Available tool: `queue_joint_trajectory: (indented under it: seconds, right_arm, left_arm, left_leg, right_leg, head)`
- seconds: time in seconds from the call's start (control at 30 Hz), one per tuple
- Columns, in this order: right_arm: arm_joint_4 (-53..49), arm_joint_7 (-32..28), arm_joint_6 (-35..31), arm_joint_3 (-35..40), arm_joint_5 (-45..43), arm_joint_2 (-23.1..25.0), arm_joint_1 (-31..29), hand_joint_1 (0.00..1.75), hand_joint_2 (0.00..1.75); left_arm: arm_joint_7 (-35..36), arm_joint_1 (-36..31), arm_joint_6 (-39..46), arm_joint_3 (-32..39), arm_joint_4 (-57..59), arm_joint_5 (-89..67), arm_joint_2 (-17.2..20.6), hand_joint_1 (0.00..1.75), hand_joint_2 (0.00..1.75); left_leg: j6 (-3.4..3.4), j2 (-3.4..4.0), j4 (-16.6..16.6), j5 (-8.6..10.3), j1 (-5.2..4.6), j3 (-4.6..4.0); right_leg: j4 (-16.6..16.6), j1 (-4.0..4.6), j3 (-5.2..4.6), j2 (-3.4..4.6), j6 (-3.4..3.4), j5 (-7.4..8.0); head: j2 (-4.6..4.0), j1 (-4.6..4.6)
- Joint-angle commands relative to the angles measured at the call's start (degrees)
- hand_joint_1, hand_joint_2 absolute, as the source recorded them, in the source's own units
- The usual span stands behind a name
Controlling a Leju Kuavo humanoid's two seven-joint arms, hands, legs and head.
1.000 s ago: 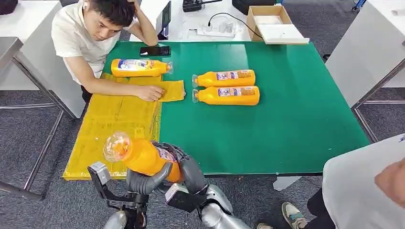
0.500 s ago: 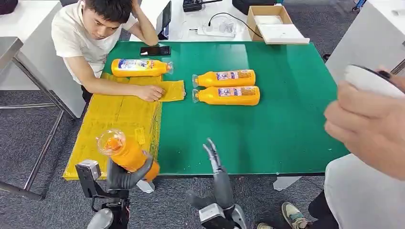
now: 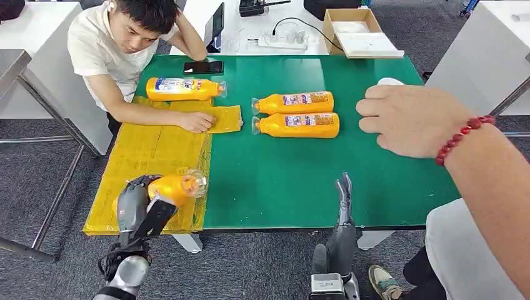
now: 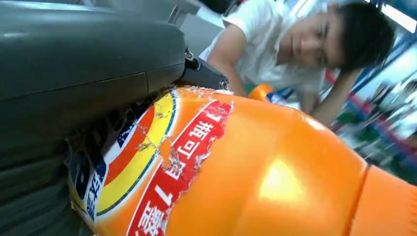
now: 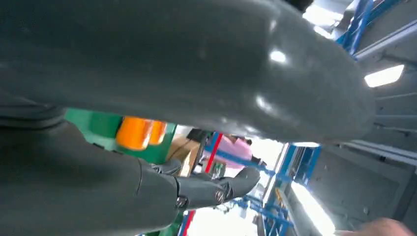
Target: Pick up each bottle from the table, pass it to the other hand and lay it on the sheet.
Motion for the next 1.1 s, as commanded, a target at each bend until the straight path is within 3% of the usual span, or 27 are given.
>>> queue_joint_trajectory:
  seconds: [0.03,0.1,0.17,0.23,0.47,0.5,0.53,0.57,0.73,0.8,0.87,0.9,0.93,1.1]
  right_arm:
    - [4.6,0.3,1.4,-1.4,-0.8,1.5,-3.1,0.00,0.00]
    - [4.6,0.2,1.5,-1.4,-0.9,1.4,-3.0,0.00,0.00]
    - [8.6,1.0,4.1,-1.1,-2.8,2.1,-4.5,0.00,0.00]
    - [10.9,0.9,4.3,-0.9,-3.1,2.3,-5.2,0.00,0.00]
    - [15.2,1.1,4.6,-1.0,-4.9,2.8,-5.9,0.00,0.00]
    - [15.7,1.1,4.5,-1.3,-5.2,2.9,-6.0,0.00,0.00]
    - [16.1,1.1,4.4,-1.4,-5.4,3.0,-6.2,0.00,0.00]
    - [16.3,1.1,4.4,-1.6,-5.6,3.0,-6.2,0.00,0.00]
    - [16.6,1.1,4.4,-1.7,-5.7,3.0,-6.3,0.00,0.00]
    - [16.7,1.1,4.3,-1.8,-5.6,3.1,-6.4,0.00,0.00]
    - [17.5,1.2,4.2,-2.3,-5.9,3.3,-6.6,0.00,0.00]
    - [17.8,1.2,4.1,-2.6,-6.0,3.4,-6.7,0.00,0.00]
    - [18.1,1.1,4.2,-2.7,-6.1,3.4,-6.7,0.00,0.00]
    - [19.9,-0.2,4.9,-2.9,-7.0,3.1,-6.8,0.00,0.00]
  left_arm:
    - [3.4,-15.7,-1.3,-3.0,26.9,-5.7,2.1,1.75,1.75]
    - [2.9,-15.9,-0.8,-2.9,27.9,-5.6,2.0,1.75,1.75]
    - [8.6,-22.6,-5.2,-6.1,40.0,-13.4,2.6,1.75,1.75]
    - [8.9,-24.8,-7.3,-6.5,44.6,-14.5,2.3,1.75,1.75]
    - [11.2,-27.1,-13.1,-8.0,50.1,-17.1,1.4,1.75,1.75]
    - [11.6,-27.3,-15.7,-7.8,50.4,-16.9,1.3,1.68,1.75]
    - [11.7,-27.4,-17.7,-7.8,50.7,-16.7,1.3,1.41,1.75]
    - [11.9,-27.4,-18.2,-7.8,50.7,-16.6,1.4,1.36,1.75]
    - [11.9,-27.2,-18.3,-7.7,50.6,-16.6,1.4,1.36,1.75]
    - [12.2,-27.4,-20.4,-7.9,50.8,-16.6,1.5,1.13,1.75]
    - [12.3,-27.1,-21.2,-7.4,50.5,-16.0,1.4,0.54,1.75]
    - [10.9,-26.9,-22.4,-6.0,50.2,-14.2,1.3,0.14,1.75]
    - [9.0,-26.6,-23.4,-4.2,49.6,-11.9,1.1,0.00,1.75]
    - [-7.4,-22.4,-34.4,4.5,42.1,4.9,0.4,0.00,1.75]
  left_leg:
    - [-0.13,-0.22,-0.1,0.04,0.04,0.19]
    - [-0.09,-0.12,-0.1,0.04,0.00,0.13]
    - [-0.13,-0.02,-0.1,0.05,0.04,0.18]
    - [-0.16,0.03,-0.1,0.00,0.07,0.27]
    - [-0.17,0.10,-0.1,0.05,0.04,0.42]
    - [-0.15,0.10,-0.1,0.04,0.04,0.46]
    - [-0.19,0.15,-0.1,0.03,0.08,0.54]
    - [-0.15,0.12,-0.1,0.03,0.04,0.58]
    - [-0.19,0.25,-0.2,0.01,0.05,0.74]
    - [-0.21,0.24,-0.2,0.02,0.04,0.81]
    - [-0.22,0.20,-0.2,0.03,0.05,0.82]
    - [-0.23,0.21,-0.2,0.04,0.04,0.90]
    - [-0.22,0.19,-0.2,0.02,0.03,0.94]
    - [-0.22,0.28,-0.2,-0.02,0.02,0.98]
  right_leg:
    - [-0.1,0.05,0.25,-0.31,-0.11,-0.01]
    - [-0.1,0.01,0.15,-0.17,-0.06,0.00]
    - [-0.1,0.05,0.20,-0.11,-0.09,0.02]
    - [-0.1,0.08,0.29,-0.10,-0.07,-0.03]
    - [-0.1,0.05,0.43,0.01,-0.09,0.03]
    - [-0.1,0.04,0.47,0.03,-0.06,0.03]
    - [-0.1,0.08,0.54,0.05,-0.11,0.05]
    - [-0.1,0.04,0.55,0.04,-0.06,0.03]
    - [-0.1,0.04,0.79,0.17,-0.10,0.05]
    - [-0.1,0.04,0.82,0.15,-0.11,0.06]
    - [-0.1,0.05,0.86,0.09,-0.12,0.06]
    - [-0.1,0.04,0.87,0.11,-0.12,0.04]
    - [-0.1,0.02,0.92,0.12,-0.10,0.03]
    - [-0.1,0.02,0.99,0.20,-0.09,0.03]
  head:
    - [0.00,0.00]
    - [0.00,0.00]
    - [0.00,0.00]
    - [0.00,0.02]
    - [0.00,-0.02]
    - [0.00,0.02]
    - [0.00,-0.02]
    - [-0.02,0.00]
    - [0.00,0.00]
    - [0.00,0.00]
    - [0.00,0.00]
    - [0.00,0.00]
    - [0.00,0.02]
    - [0.00,0.02]
